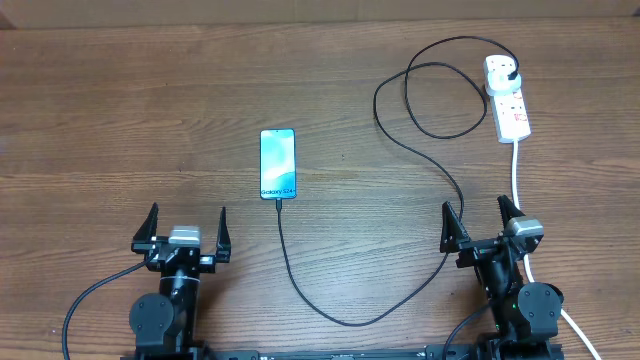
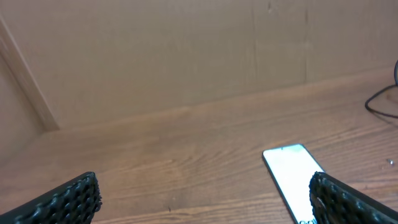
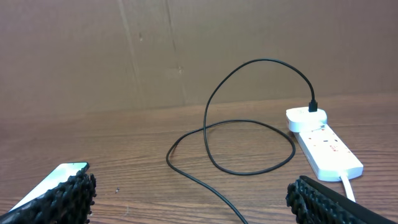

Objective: Plug charger to phone and switch on socket

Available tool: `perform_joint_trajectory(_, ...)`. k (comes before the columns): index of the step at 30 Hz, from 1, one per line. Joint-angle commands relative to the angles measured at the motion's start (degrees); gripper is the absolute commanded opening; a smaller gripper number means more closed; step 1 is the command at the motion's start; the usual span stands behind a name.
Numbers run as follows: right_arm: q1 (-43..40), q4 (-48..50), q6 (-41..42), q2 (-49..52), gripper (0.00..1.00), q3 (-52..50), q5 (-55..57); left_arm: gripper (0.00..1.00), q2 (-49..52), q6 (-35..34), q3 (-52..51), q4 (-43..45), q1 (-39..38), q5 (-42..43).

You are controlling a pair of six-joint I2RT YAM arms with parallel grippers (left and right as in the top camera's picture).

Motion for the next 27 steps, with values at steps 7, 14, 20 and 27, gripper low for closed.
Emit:
perform_joint_trajectory(7,0.33,0.26,0.17,-0.57,1.00,-0.61,-0.24,1.00,-0.81,0.85,-1.92,-1.31,0.37,0.61)
perform_joint_trajectory(14,0.33,0.28,0.17,-0.57,1.00,-0.61,-0.22,1.00,-0.72,0.85,-1.92,-1.31,0.37,0.57)
perform_joint_trajectory(20,0.33,0.26,0.17,-0.57,1.00,-0.61,-0.22,1.00,-0.72,0.85,-1.92,-1.31,0.37,0.61)
perform_joint_trajectory(27,0.33,0.28,0.17,-0.57,1.00,-0.61,-0.24,1.00,-0.72,0.85,-1.92,-1.31,0.37,0.61)
